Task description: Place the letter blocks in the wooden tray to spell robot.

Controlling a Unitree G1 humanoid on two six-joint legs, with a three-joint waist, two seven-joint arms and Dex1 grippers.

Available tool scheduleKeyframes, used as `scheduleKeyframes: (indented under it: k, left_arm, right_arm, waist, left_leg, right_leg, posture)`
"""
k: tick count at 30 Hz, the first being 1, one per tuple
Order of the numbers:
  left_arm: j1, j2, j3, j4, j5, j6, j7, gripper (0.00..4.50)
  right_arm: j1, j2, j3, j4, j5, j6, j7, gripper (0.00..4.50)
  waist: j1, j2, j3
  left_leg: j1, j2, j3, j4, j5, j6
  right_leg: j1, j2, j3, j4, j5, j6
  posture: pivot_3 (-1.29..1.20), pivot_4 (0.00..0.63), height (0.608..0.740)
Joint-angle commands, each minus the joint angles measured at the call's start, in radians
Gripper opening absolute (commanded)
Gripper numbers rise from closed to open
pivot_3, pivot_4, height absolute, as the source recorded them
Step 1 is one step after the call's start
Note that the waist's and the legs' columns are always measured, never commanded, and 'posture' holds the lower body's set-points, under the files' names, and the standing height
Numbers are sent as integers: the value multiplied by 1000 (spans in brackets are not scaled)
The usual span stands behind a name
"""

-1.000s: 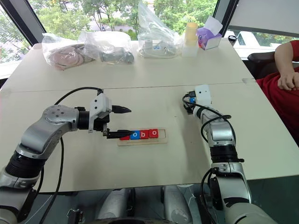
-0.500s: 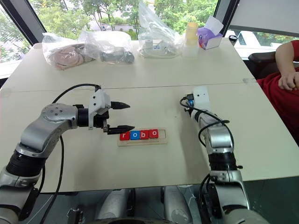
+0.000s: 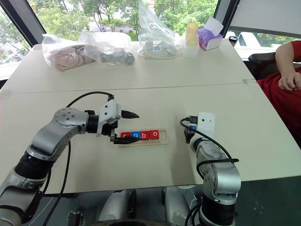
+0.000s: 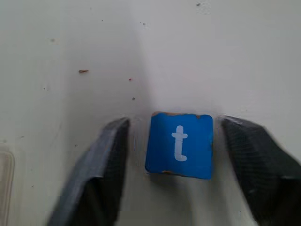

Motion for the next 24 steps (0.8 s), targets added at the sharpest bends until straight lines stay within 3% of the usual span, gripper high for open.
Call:
scheduleKeyframes:
  k: [1, 5, 9, 13, 16, 24]
  left_arm:
    - [-12, 16, 19, -16, -1, -17, -15, 4500]
    - [4, 66, 58, -30, -29, 14, -39, 4500]
    - [11, 106, 111, -64, -123, 78, -88, 4500]
    - [35, 194, 126, -60, -99, 72, -119, 4500]
    - [49, 207, 169, -65, -123, 91, -93, 4500]
    - [89, 223, 229, -94, -134, 114, -45, 4500]
  right_arm:
    - [-39, -36, -53, -41, 71, 10, 90, 4402]
    - [-104, -268, -82, -52, 150, -79, 295, 4402]
    - [-39, -603, -26, 56, 239, -291, 678, 4402]
    - [-7, -820, -21, 210, 264, -506, 943, 4402]
    - [7, -878, 3, 299, 246, -663, 1038, 4402]
    - [-70, -886, 110, 642, 164, -1031, 1220, 4402]
  waist:
    - [1, 0, 0]
    - [-2, 1, 0]
    - [1, 0, 0]
    - [-3, 0, 1]
    - [-2, 0, 1]
    - [0, -1, 1]
  left_leg:
    - [0, 0, 0, 0, 0, 0]
    - [0, 0, 1, 0, 0, 0]
    - [0, -1, 1, -1, 0, 0]
    - [0, -1, 1, -2, -1, 2]
    - [0, 0, 1, 0, -1, 2]
    - [0, -1, 2, 1, -1, 2]
  right_leg:
    - [0, 0, 0, 0, 0, 0]
    - [0, -1, 0, 0, 0, 0]
    - [1, 0, -2, -2, 0, 1]
    - [2, 1, -3, -4, -1, 1]
    - [2, 1, -2, -4, 0, 1]
    - [3, 0, -1, -4, 0, 1]
  posture:
    - [0, 150, 740]
    - [0, 150, 740]
    - [0, 150, 740]
    - [0, 150, 740]
    - [0, 150, 740]
    - [0, 150, 740]
